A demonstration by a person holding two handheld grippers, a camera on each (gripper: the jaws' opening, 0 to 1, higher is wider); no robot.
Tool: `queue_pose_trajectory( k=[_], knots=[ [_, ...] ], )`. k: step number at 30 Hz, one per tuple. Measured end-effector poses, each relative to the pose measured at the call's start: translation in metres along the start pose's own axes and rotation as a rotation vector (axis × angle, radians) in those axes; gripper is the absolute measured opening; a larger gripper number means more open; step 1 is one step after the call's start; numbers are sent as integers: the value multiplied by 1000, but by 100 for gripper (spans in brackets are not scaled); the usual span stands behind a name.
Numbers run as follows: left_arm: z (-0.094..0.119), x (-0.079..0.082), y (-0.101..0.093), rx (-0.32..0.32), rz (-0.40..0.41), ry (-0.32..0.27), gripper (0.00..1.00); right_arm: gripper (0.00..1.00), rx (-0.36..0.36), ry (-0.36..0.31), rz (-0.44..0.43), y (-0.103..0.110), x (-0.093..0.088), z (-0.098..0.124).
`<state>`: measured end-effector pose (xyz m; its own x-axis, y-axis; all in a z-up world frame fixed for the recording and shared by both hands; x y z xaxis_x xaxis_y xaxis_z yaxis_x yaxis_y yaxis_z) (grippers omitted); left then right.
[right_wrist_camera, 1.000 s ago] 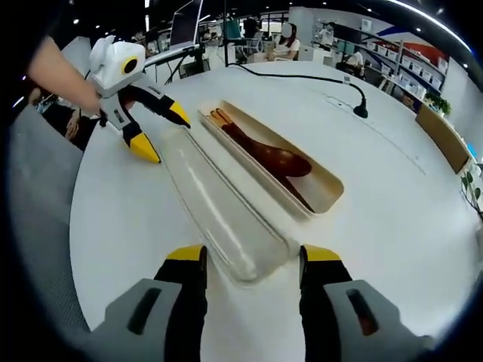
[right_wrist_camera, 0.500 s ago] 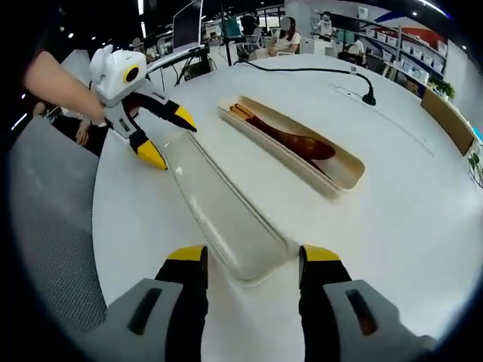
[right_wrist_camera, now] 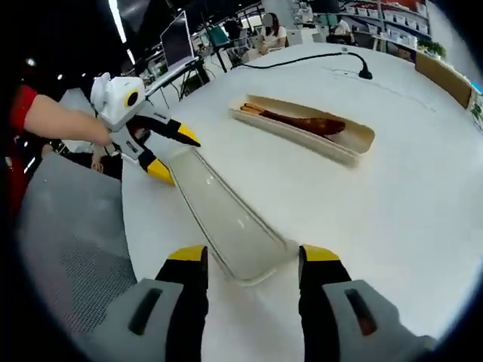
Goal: Arrange the utensils inside the cutlery case until each visible utensil rests in its matching compartment.
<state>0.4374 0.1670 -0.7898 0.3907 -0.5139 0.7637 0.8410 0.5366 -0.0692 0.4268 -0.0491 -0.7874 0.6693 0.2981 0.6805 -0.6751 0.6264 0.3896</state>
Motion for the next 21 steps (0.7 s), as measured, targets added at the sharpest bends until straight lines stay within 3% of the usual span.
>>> queue_pose_trajectory(
  k=[5, 6, 7, 8, 11, 13, 16, 19, 21],
  knots=[
    [3, 7, -3, -56, -2, 9, 41, 45, 7, 2, -62, 6, -1, 0],
    [4, 8, -2, -56, -2, 7, 31, 44, 16, 2, -99, 9, -2, 0],
    [-1, 19, 2, -79, -18, -61, 30, 43, 32, 13, -129, 12, -3, 0],
    [4, 11, 6, -58, 10, 7, 31, 42, 39, 38, -168, 15, -7, -1],
    [0, 10, 0, -73, 40, 3, 37, 39, 23, 32, -32, 14, -4, -1],
    [-3, 10, -2, -81, 9, 21, 38, 37, 32, 88, 19, 18, -8, 1],
    [-6, 11, -2, -104, 2, 36, 38, 36, 14, 90, 60, 17, -5, 3],
    [-5, 12, -1, -130, 12, 41, 37, 35, 7, 80, 37, 16, -4, 6],
    [-5, 14, -2, -161, 102, 48, 35, 27, 17, 83, 86, 16, -6, 8]
  ],
)
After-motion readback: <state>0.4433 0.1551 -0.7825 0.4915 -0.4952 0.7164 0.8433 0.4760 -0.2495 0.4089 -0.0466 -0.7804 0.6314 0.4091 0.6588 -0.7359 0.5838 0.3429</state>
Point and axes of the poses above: the point that each gripper's makers call its tool centre point, and the gripper's own axes: z roughly backward along the fingers, y roughly to its left, x roughly out of its top, the point moved 4 cm from there along z, roughly backward along the fingers, and after that the axes turned 11 degrees about -y, right-handed, at the moved point
